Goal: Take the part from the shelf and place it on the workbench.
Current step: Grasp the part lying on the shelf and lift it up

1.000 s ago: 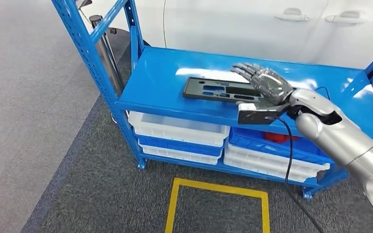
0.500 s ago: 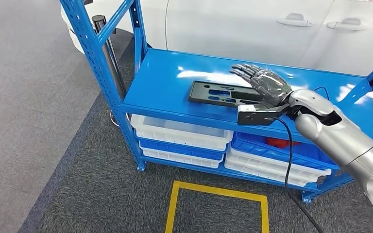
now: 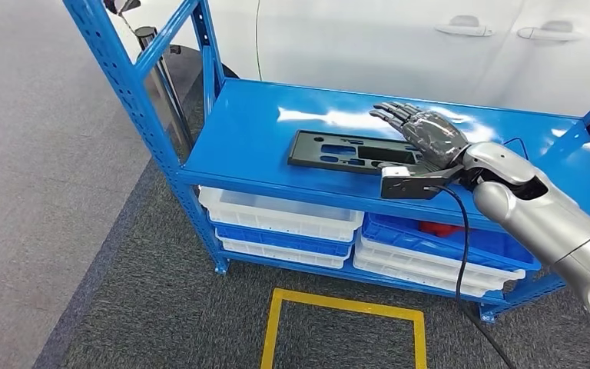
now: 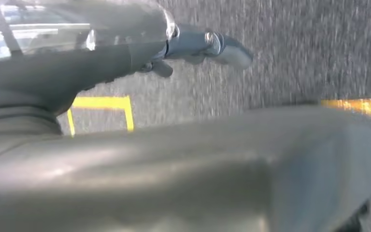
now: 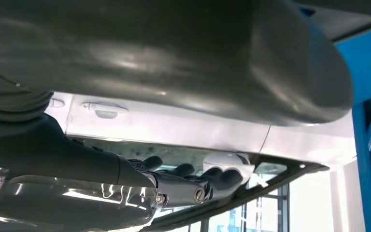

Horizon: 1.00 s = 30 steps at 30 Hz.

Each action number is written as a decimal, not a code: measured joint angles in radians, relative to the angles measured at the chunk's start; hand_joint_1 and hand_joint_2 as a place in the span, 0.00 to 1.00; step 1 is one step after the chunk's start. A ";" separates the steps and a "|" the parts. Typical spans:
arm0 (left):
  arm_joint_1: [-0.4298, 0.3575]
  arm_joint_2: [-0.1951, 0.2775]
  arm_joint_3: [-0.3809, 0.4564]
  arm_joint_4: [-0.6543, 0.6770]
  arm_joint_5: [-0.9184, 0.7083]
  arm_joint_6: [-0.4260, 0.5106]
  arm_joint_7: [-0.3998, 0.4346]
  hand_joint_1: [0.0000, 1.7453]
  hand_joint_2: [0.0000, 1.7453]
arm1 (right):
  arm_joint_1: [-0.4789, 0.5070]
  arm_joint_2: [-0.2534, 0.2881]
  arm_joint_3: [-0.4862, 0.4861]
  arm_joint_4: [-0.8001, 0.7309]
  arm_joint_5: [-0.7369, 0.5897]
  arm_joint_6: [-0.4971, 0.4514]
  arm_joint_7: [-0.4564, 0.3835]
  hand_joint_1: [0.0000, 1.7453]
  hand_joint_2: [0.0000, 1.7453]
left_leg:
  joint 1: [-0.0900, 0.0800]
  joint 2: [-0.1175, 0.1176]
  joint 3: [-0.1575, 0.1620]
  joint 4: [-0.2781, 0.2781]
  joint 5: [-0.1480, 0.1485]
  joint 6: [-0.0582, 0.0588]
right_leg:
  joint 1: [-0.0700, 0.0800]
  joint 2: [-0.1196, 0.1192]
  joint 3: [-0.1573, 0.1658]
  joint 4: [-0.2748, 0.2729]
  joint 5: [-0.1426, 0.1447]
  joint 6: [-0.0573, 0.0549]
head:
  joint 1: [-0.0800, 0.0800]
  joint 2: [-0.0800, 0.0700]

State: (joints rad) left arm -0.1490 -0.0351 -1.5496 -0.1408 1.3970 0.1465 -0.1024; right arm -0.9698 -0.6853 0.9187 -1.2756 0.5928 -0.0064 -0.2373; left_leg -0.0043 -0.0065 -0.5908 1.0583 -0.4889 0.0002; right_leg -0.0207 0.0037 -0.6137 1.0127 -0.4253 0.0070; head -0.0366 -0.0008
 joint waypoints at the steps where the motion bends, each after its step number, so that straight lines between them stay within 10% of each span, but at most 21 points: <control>1: 0.000 0.000 0.000 0.000 0.000 0.000 0.000 0.00 0.00 | -0.001 0.000 0.000 -0.002 0.000 0.000 0.000 0.00 0.00 | 0.001 0.000 -0.025 0.054 -0.026 -0.004 | 0.000 -0.001 0.005 -0.001 -0.002 -0.005 | 0.000 0.000; 5: 0.003 0.000 0.000 0.000 0.001 0.000 0.000 0.00 0.00 | 0.001 0.000 0.000 -0.003 0.000 -0.001 0.000 0.00 0.00 | 0.005 0.001 -0.147 0.255 -0.071 -0.006 | 0.005 -0.001 0.017 0.000 -0.013 -0.012 | 0.000 0.000; 9: 0.003 0.000 0.000 0.000 0.001 0.000 0.000 0.00 0.00 | -0.001 0.000 0.000 -0.006 0.005 -0.001 0.000 0.00 0.00 | 0.001 0.000 -0.056 0.023 0.064 0.012 | 0.009 0.001 0.038 0.001 -0.029 -0.005 | 0.000 0.000; 15: 0.001 0.000 0.000 0.000 0.003 0.000 -0.003 0.00 0.00 | -0.013 0.001 0.000 -0.008 0.047 0.004 0.006 0.00 0.00 | 0.000 -0.001 -0.021 -0.055 0.080 0.038 | 0.007 0.001 0.028 0.026 -0.057 0.027 | 0.000 0.000; 18: -0.001 0.000 0.000 0.000 0.003 0.000 -0.005 0.00 0.00 | -0.037 0.000 0.006 -0.007 0.079 0.024 0.009 0.00 0.00 | 0.000 0.000 -0.017 -0.061 0.081 0.046 | 0.006 0.000 -0.062 0.209 -0.143 0.034 | 0.000 0.000; 20: 0.000 0.000 0.000 0.000 0.003 0.000 -0.005 0.00 0.00 | -0.055 -0.001 0.016 -0.005 0.102 0.045 0.012 0.00 0.50 | -0.001 0.000 -0.016 -0.060 0.078 0.046 | 0.005 -0.001 -0.107 0.283 -0.151 0.037 | 0.000 0.000; 22: -0.001 0.000 0.000 0.000 0.002 -0.001 -0.004 0.00 0.00 | -0.086 0.000 0.031 0.000 0.131 0.067 0.015 0.00 1.00 | 0.000 -0.001 -0.014 -0.056 0.074 0.044 | 0.002 -0.001 -0.078 0.203 -0.087 0.038 | 0.000 0.000; 25: -0.003 0.000 0.000 0.000 0.001 -0.002 -0.005 0.00 0.00 | -0.146 0.001 0.061 0.023 0.175 0.089 0.016 0.00 1.00 | -0.003 -0.003 -0.017 -0.044 0.065 0.033 | 0.004 -0.002 0.000 0.024 -0.013 0.031 | 0.000 0.000; 30: -0.002 0.000 0.000 0.000 0.004 -0.005 -0.010 0.00 0.00 | -0.209 0.005 0.125 0.092 0.213 0.108 0.003 0.00 1.00 | -0.004 -0.003 -0.031 -0.016 0.045 0.010 | 0.004 -0.001 0.009 0.000 -0.008 0.002 | 0.000 0.000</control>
State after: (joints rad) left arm -0.1512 -0.0349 -1.5496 -0.1408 1.4008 0.1412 -0.1120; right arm -1.1786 -0.6803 1.0436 -1.1837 0.8054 0.1013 -0.2346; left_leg -0.0078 -0.0092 -0.6221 1.0422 -0.4443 0.0100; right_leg -0.0168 0.0022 -0.6045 1.0123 -0.4334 0.0090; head -0.0366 -0.0008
